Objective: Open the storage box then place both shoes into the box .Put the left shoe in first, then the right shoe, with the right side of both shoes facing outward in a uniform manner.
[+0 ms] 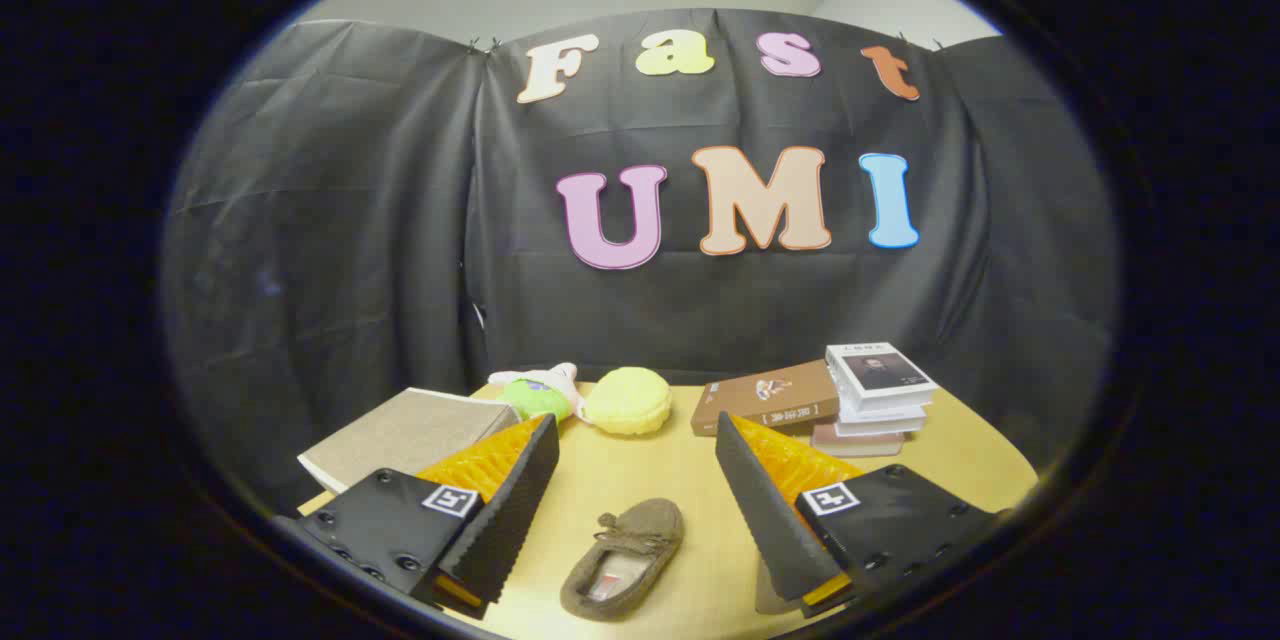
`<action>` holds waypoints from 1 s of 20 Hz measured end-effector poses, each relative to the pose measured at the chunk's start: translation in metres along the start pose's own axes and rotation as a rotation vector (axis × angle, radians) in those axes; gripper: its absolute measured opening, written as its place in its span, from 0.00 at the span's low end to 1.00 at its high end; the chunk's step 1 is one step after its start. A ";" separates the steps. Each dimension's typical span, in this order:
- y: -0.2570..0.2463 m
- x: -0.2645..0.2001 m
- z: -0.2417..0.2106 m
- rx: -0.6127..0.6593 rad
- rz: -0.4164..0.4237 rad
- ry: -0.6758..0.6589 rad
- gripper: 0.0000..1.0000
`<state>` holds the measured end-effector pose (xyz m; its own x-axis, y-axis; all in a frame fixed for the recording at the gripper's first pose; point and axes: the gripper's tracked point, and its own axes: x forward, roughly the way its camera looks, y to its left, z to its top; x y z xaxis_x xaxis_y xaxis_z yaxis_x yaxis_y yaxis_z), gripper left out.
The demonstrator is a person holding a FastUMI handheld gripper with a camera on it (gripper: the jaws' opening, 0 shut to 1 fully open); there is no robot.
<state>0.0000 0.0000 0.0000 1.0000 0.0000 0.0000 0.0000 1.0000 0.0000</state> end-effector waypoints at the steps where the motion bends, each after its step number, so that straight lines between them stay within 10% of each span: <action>1: 0.000 0.001 -0.001 0.012 0.007 0.002 1.00; 20: 0.031 0.004 -0.023 0.183 0.140 0.024 0.98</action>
<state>0.0037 0.0307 -0.0230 0.9900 0.1409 -0.0114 -0.1364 0.9735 0.1835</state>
